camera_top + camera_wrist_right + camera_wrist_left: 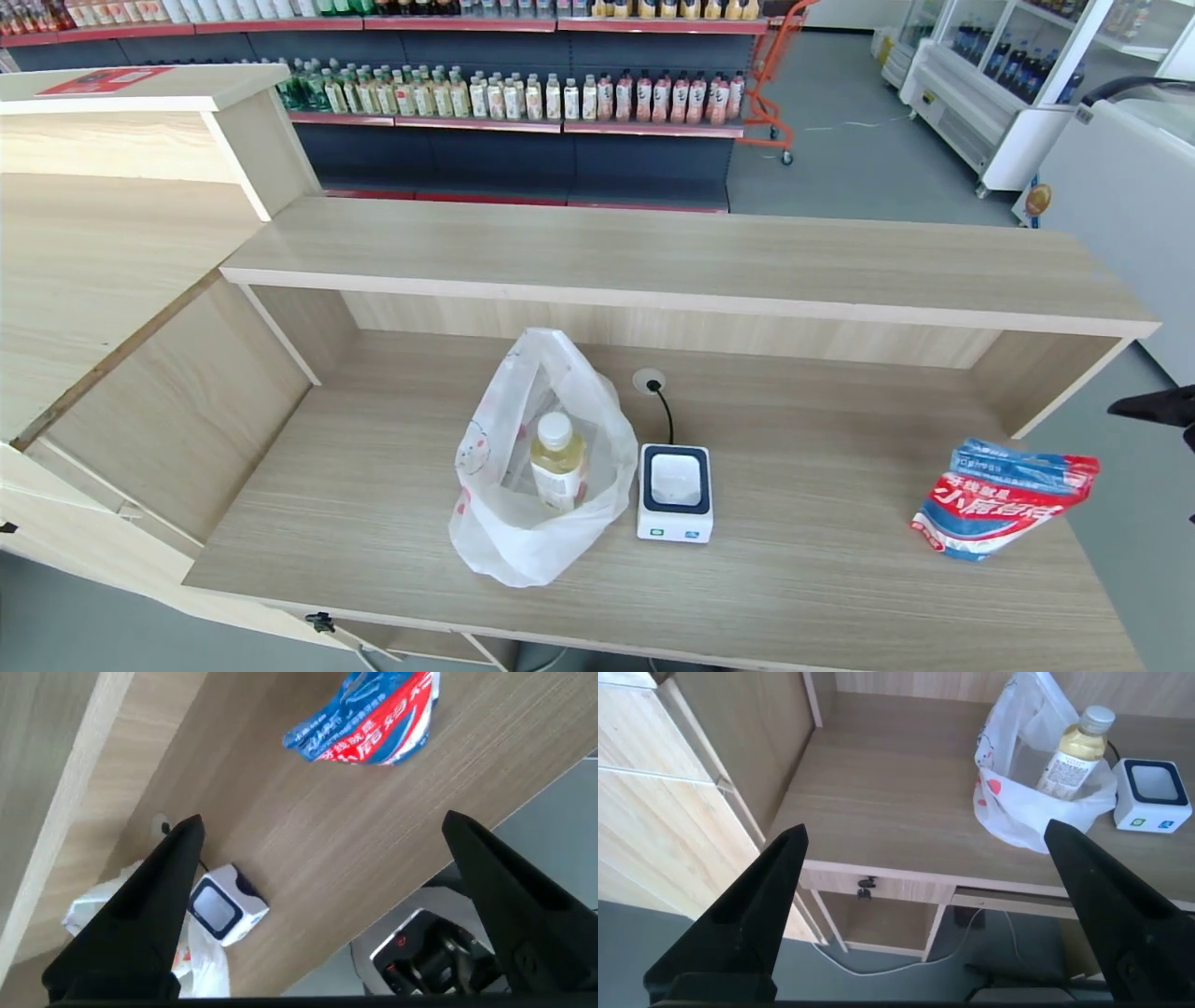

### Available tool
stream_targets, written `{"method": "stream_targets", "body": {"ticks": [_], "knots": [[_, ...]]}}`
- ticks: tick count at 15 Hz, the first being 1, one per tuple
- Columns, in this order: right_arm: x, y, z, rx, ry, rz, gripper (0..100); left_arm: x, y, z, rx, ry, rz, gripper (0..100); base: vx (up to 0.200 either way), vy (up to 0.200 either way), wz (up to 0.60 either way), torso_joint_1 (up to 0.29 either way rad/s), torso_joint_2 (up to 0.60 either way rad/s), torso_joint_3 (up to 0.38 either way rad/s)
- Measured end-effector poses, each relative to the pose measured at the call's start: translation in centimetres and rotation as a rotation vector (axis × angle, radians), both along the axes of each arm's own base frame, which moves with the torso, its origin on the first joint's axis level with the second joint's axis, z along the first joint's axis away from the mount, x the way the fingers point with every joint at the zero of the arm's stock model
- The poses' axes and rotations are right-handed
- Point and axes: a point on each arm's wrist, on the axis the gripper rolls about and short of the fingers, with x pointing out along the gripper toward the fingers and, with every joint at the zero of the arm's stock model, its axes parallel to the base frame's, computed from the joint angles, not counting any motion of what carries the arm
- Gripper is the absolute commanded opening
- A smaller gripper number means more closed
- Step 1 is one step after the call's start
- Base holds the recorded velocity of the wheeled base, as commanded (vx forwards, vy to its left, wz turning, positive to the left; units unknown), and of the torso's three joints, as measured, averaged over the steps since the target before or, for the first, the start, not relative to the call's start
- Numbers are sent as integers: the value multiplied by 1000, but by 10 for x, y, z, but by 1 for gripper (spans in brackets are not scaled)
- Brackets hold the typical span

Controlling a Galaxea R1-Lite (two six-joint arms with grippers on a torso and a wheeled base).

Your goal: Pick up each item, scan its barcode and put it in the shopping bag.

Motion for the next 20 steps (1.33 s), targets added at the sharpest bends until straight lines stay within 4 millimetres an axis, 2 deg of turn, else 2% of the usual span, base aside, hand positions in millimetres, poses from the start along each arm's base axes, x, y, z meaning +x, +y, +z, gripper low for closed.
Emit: {"method": "stream_targets", "body": {"ticks": [4, 8, 14, 17, 20], "knots": [[32, -17, 2, 136, 63, -168, 100, 0, 0, 0, -1, 0, 0, 100, 0, -150, 0, 2, 2, 2], [54, -24, -14, 203, 169, -228, 100, 0, 0, 0, 0, 0, 0, 100, 0, 0, 0, 0, 0, 0], [92, -2, -52, 268, 311, -226, 100, 0, 0, 0, 0, 0, 0, 100, 0, 0, 0, 0, 0, 0], [118, 12, -70, 282, 359, -234, 100, 0, 0, 0, 0, 0, 0, 100, 0, 0, 0, 0, 0, 0], [150, 23, -78, 269, 364, -225, 100, 0, 0, 0, 0, 0, 0, 100, 0, 0, 0, 0, 0, 0]]}}
